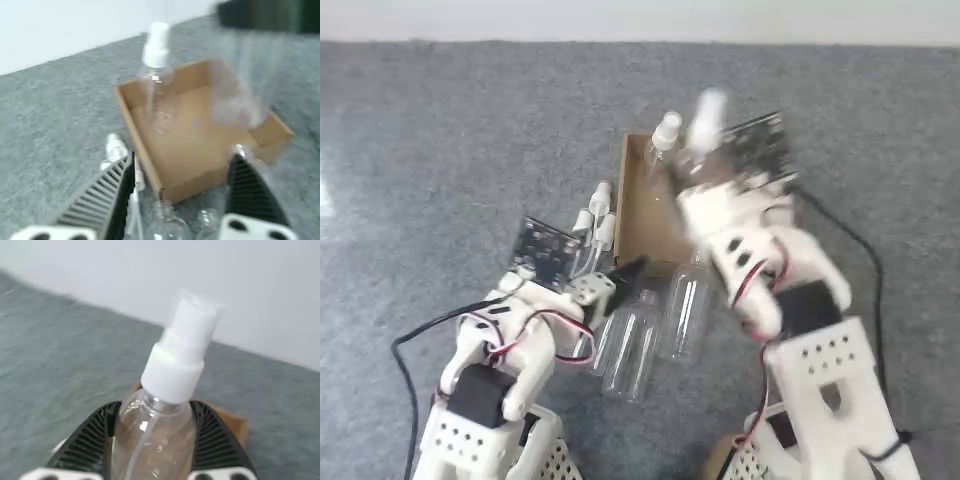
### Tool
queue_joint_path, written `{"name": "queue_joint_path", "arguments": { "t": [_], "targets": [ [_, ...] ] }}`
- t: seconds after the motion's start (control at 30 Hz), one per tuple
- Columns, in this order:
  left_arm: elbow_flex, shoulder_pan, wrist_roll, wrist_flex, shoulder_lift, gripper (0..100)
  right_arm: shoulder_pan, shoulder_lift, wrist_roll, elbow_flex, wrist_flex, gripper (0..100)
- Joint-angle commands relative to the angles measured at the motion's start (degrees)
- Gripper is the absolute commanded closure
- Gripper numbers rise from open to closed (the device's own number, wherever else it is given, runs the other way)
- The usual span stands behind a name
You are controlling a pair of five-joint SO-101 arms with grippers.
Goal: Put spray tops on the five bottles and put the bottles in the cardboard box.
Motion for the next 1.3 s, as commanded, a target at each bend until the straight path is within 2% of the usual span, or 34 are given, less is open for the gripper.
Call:
{"name": "queue_joint_path", "arguments": {
  "t": [0.0, 0.1, 0.27, 0.5, 1.0, 1.27],
  "targets": [
    [-0.4, -4.7, -0.2, -2.7, 0.3, 89, 6.5, 7.1, 1.5, -4.1, -9.7, 99.2],
    [-0.3, -8.5, 1.8, -3.7, 0.3, 100, 8.4, 14.8, 1.5, -3.5, -18.0, 99.2],
    [-0.3, -9.8, 4.0, -3.7, 0.3, 99, 9.5, 26.1, 1.5, -2.9, -31.0, 99.2],
    [-0.3, -9.8, 4.0, -3.6, 0.3, 99, 9.4, 36.2, 1.8, -3.0, -40.7, 99.2],
    [-0.3, -9.8, 4.0, -3.7, 0.3, 99, 9.2, 48.0, 1.8, -3.2, -52.3, 99.2],
    [-0.3, -9.8, 4.1, -3.7, 0.3, 99, 9.1, 49.6, 1.8, -3.3, -52.6, 99.2]
  ]
}}
